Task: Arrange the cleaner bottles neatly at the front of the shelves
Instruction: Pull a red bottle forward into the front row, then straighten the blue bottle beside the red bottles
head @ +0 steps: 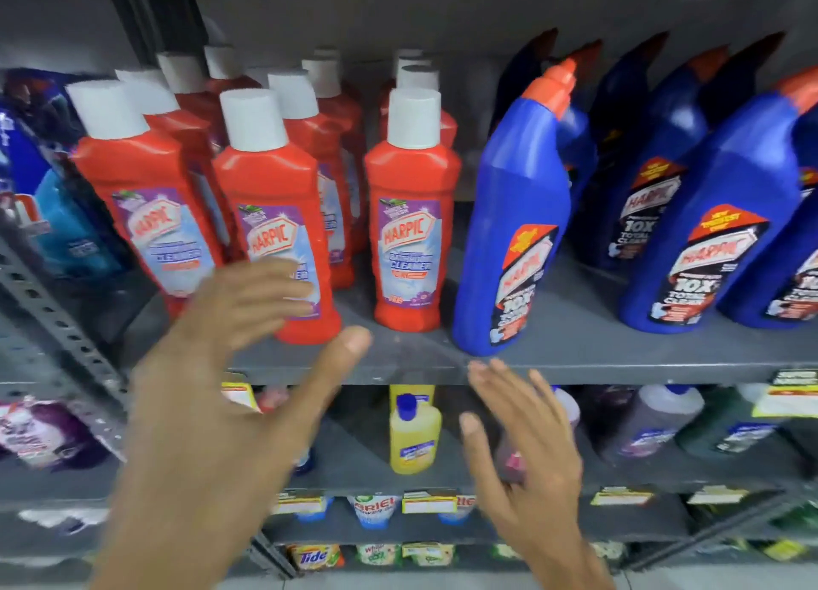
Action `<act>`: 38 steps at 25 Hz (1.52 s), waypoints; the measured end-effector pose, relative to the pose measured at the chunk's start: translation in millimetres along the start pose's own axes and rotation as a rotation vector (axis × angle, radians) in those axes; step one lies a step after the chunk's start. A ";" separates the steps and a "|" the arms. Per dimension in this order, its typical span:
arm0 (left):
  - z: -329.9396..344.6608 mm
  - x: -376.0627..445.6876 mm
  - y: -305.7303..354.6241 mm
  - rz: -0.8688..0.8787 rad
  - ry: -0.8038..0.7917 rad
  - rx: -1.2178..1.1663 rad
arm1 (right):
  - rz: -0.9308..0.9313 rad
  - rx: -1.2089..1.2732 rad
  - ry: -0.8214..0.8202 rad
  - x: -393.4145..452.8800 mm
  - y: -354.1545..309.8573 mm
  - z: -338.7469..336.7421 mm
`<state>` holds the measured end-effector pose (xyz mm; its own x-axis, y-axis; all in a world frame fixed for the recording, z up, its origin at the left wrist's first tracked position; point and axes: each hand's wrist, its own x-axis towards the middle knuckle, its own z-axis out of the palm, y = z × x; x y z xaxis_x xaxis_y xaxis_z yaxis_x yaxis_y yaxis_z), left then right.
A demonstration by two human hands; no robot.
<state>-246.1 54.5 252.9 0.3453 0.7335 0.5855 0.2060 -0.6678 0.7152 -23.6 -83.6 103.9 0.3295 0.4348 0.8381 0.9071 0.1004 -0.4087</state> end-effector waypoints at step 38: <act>212.3 56.1 18.2 -0.152 -0.327 -0.479 | 0.264 -0.277 -0.080 32.0 114.1 -78.6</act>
<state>-28.6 56.6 217.8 0.6238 0.6889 0.3692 -0.1343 -0.3709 0.9189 111.0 -128.5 112.6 0.5499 0.4824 0.6818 0.8335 -0.2649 -0.4848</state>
